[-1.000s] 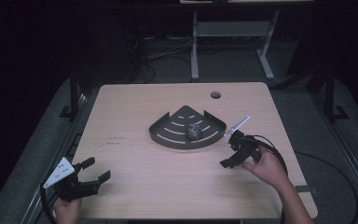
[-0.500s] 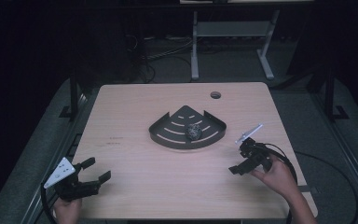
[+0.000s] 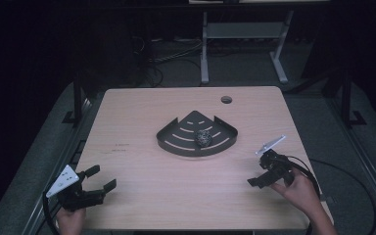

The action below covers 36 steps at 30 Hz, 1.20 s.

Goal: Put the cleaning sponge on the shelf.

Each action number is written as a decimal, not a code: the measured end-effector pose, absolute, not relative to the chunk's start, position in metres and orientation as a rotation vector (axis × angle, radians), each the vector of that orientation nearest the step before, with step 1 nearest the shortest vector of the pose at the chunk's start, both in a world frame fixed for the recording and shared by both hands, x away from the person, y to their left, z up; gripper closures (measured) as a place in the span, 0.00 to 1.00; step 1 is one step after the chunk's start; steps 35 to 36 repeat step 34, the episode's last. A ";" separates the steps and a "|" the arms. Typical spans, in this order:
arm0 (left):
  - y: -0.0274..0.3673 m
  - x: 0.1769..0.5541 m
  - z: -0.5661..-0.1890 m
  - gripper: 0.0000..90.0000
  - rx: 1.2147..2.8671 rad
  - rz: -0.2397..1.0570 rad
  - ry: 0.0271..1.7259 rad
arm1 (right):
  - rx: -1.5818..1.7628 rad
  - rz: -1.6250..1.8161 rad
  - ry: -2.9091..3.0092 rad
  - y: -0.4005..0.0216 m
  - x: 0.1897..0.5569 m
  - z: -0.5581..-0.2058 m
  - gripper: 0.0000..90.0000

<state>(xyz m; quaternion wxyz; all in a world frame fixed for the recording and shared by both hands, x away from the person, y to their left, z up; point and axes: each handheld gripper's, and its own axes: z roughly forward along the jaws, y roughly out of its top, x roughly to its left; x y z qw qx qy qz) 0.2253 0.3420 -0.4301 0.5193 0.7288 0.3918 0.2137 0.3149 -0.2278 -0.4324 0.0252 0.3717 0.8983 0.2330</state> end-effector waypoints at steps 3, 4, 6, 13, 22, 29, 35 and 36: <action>0.342 0.225 -0.430 0.15 1.744 0.513 0.942 | 1.154 0.726 2.771 -0.230 0.312 -0.434 0.17; 0.342 0.225 -0.430 0.15 1.744 0.511 0.943 | 1.159 0.725 2.769 -0.231 0.311 -0.434 0.17; 0.342 0.225 -0.430 0.15 1.746 0.511 0.943 | 1.155 0.724 2.769 -0.232 0.310 -0.434 0.17; 0.342 0.225 -0.430 0.15 1.746 0.508 0.941 | 1.165 0.722 2.757 -0.239 0.303 -0.435 0.17; 0.340 0.226 -0.431 0.15 1.749 0.503 0.939 | 1.183 0.737 2.735 -0.248 0.293 -0.437 0.17; 0.339 0.227 -0.431 0.15 1.756 0.498 0.935 | 1.195 0.760 2.715 -0.252 0.284 -0.439 0.17; 0.338 0.228 -0.430 0.15 1.766 0.504 0.923 | 1.186 0.801 2.664 -0.252 0.271 -0.439 0.17; 0.338 0.228 -0.430 0.15 1.766 0.504 0.923 | 1.186 0.801 2.664 -0.252 0.271 -0.439 0.17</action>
